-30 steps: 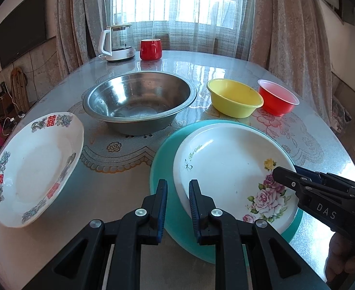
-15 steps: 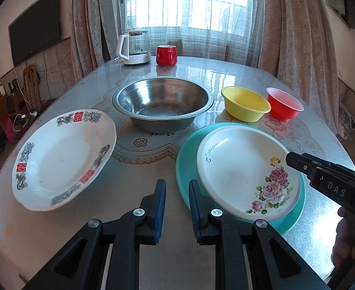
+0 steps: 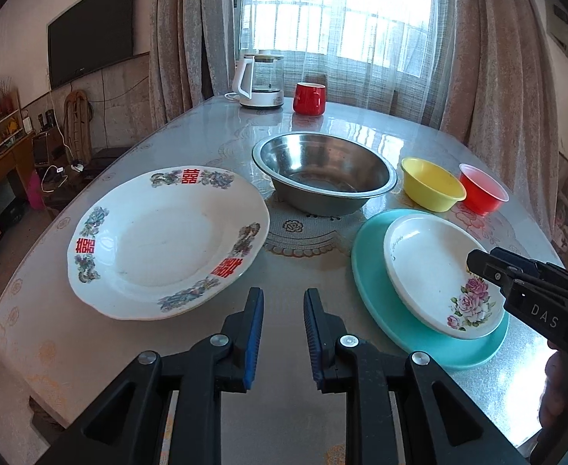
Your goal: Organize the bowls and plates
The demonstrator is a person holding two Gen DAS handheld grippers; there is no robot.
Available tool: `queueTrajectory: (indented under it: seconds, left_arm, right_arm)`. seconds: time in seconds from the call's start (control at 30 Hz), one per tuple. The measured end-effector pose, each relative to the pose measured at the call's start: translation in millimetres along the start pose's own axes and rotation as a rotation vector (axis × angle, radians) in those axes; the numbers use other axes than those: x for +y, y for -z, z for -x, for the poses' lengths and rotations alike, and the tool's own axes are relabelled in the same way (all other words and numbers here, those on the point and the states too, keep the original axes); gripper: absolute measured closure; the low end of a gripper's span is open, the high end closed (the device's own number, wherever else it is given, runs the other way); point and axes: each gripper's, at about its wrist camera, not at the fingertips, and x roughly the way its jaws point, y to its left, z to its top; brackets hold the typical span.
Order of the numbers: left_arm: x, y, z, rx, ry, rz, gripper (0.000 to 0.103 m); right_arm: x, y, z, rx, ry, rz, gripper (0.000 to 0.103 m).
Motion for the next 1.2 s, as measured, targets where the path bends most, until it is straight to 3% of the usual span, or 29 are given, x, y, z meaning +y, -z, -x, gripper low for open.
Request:
queueTrajectory:
  seconds: [0.53,0.8,0.87,0.97,1.07,1.2]
  left_arm:
    - [102,6,17,-0.007,-0.127,0.245,0.081]
    - [133,10,25,-0.040,-0.176,0.267,0.081]
    - [139,10,25,-0.051,-0.174,0.265,0.080]
    - [148,9,25,-0.064,-0.173,0.270,0.071]
    - [160,6,22,-0.063,-0.156,0.283,0.071]
    - [181,-1,12,-0.046,-0.099,0.335,0.070]
  right_arm:
    - [79,0,0,-0.054,-0.042,0.202,0.064]
    - [107,-3,-11,-0.039,-0.075,0.248,0.064]
    - [113,-4,-13,-0.037,-0.081,0.260,0.064]
    - [122,-5,-19,-0.030,-0.094,0.278,0.064]
    - [128,-6,-26,-0.009,-0.119,0.282,0.064]
    - [129,-11,-43,0.068,-0.246,0.211,0.064]
